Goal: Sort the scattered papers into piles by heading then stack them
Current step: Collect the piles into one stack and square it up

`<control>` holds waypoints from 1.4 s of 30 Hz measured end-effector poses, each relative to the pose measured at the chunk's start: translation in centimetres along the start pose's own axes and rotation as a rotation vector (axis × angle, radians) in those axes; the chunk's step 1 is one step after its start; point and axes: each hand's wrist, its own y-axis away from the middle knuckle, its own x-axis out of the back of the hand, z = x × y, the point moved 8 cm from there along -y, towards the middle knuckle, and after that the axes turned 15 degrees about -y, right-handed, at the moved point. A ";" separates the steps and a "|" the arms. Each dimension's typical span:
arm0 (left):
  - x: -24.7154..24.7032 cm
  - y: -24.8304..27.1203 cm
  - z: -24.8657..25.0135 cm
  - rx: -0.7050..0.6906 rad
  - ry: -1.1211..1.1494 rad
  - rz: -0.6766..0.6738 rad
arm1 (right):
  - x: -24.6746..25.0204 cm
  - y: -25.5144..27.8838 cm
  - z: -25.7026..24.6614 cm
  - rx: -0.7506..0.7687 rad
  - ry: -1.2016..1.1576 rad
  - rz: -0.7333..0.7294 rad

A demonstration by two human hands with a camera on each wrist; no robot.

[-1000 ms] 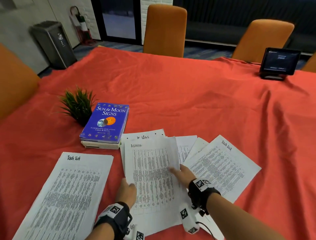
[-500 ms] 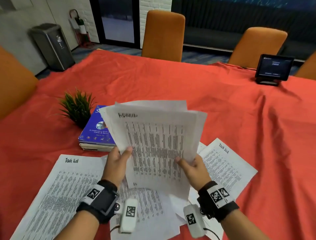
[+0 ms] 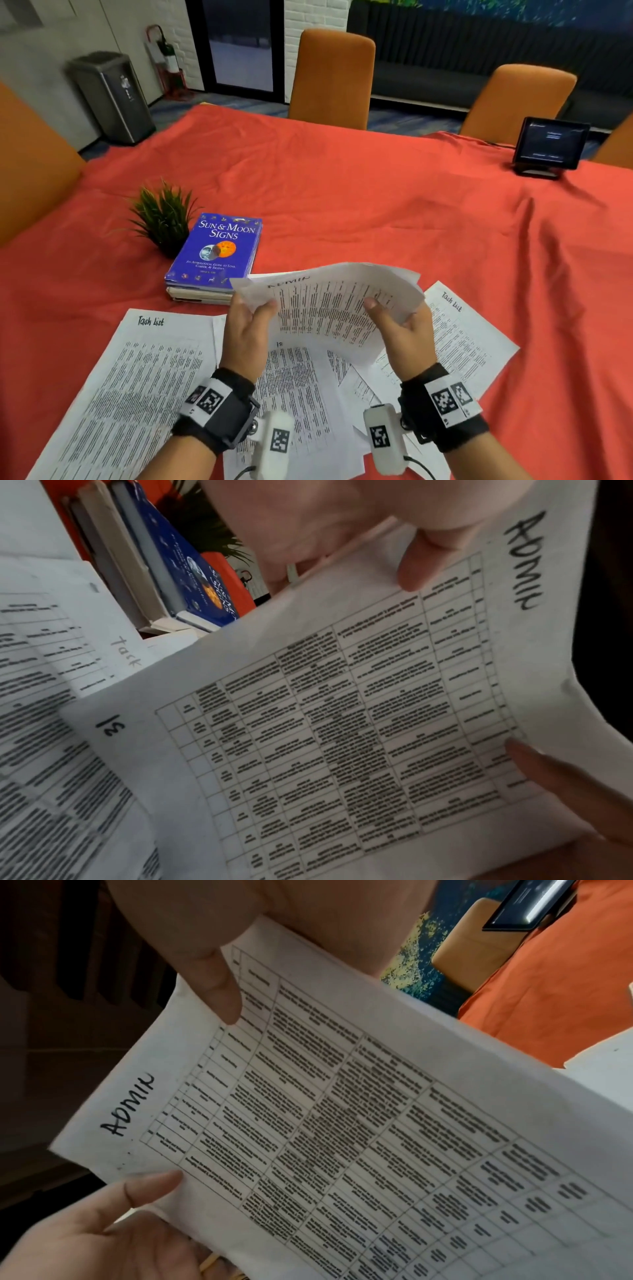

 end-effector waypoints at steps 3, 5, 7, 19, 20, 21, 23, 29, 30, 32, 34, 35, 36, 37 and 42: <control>0.0 -0.1 1.3 -0.026 0.044 0.013 | -0.3 -0.3 -0.6 0.040 -0.003 0.008; -0.2 -0.2 2.5 -0.064 0.054 0.019 | -0.6 -0.5 -1.0 0.078 0.011 0.002; -0.4 -0.4 3.0 -0.084 0.073 0.025 | -0.8 -0.5 -1.0 0.097 0.004 0.009; -1.5 0.2 -2.6 0.114 0.026 0.010 | 1.2 1.0 3.8 -0.065 0.122 0.103; -1.6 0.3 -3.2 0.124 0.020 0.006 | 1.2 1.2 4.2 -0.084 0.133 0.109; -1.8 0.4 -3.6 0.135 0.016 -0.002 | 1.3 1.5 4.5 -0.099 0.144 0.113; -2.0 0.6 -4.3 0.150 0.015 -0.015 | 1.6 1.9 5.1 -0.122 0.162 0.124; -2.3 1.6 -5.5 0.160 -0.099 -0.093 | 1.0 2.2 5.5 -0.152 0.167 0.131; -1.5 1.4 -5.1 0.141 -0.107 -0.067 | 0.7 2.0 5.2 -0.142 0.153 0.135; 0.5 0.5 -4.3 0.113 -0.149 -0.007 | -0.1 1.5 4.5 -0.131 0.141 0.127; 3.8 -0.3 -3.5 0.093 -0.215 0.043 | -1.6 1.4 4.8 -0.167 0.140 0.067; 5.9 -0.7 -3.2 0.090 -0.244 0.054 | -2.5 1.7 5.3 -0.207 0.136 0.034; 7.8 -1.1 -3.4 0.096 -0.284 0.045 | -2.8 1.9 5.9 -0.244 0.142 0.012; 9.9 -1.3 -3.7 0.119 -0.343 0.027 | -3.1 2.4 6.5 -0.285 0.154 -0.007; 21.9 -1.0 -9.7 0.382 -0.649 -0.023 | -1.8 5.6 11.0 -0.466 0.291 -0.062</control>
